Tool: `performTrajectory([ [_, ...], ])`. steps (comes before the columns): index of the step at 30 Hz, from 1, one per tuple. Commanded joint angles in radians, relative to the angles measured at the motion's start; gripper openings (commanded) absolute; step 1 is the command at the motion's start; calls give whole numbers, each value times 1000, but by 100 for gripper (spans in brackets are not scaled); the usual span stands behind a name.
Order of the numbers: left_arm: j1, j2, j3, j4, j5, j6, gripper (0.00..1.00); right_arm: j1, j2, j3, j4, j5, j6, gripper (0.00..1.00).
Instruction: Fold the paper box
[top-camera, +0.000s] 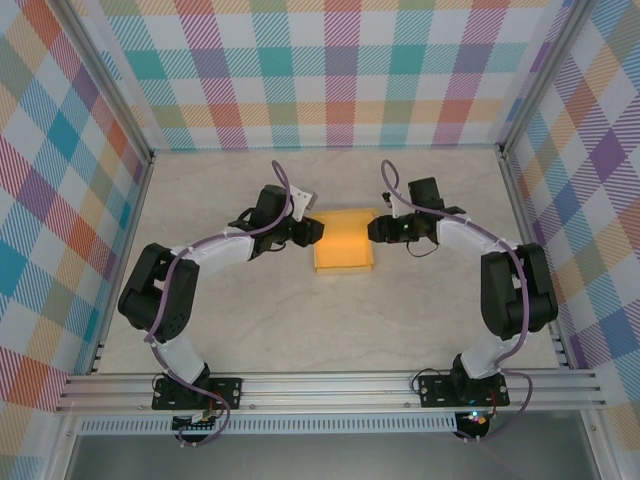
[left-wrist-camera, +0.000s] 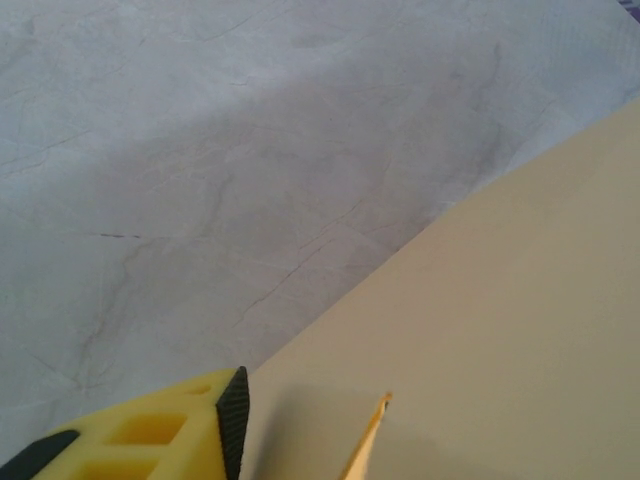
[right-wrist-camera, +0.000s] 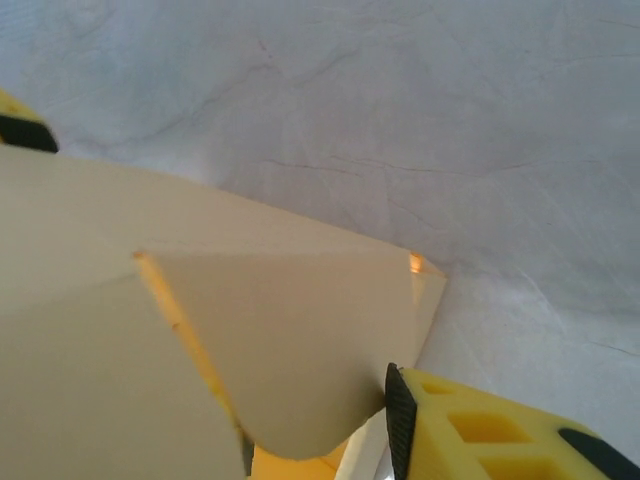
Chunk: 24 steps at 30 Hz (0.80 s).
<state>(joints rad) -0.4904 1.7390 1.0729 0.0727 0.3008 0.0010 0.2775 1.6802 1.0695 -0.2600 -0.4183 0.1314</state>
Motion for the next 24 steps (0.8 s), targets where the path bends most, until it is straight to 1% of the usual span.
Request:
performTrajectory([
  [1,-8,13,35,-15,13,-37,36,57,-48,-31,54,112,106,40],
  [2,-8,16,33,-10,21,-46,33,80,-57,-40,68,151,118,39],
  [5,-8,19,26,4,21,-77,31,124,-69,-51,84,224,136,35],
  [8,-9,14,24,-3,-7,-88,32,144,-71,-58,91,265,141,31],
  [11,-10,6,31,-25,-26,-110,32,154,-69,-53,79,280,128,30],
  [16,-13,-10,17,-12,-10,-238,32,160,-56,-52,73,299,108,29],
  [21,-13,-16,-46,63,-15,-390,33,162,-55,-70,86,309,87,27],
  [24,-13,-15,-62,107,8,-465,34,164,-60,-86,97,314,78,24],
])
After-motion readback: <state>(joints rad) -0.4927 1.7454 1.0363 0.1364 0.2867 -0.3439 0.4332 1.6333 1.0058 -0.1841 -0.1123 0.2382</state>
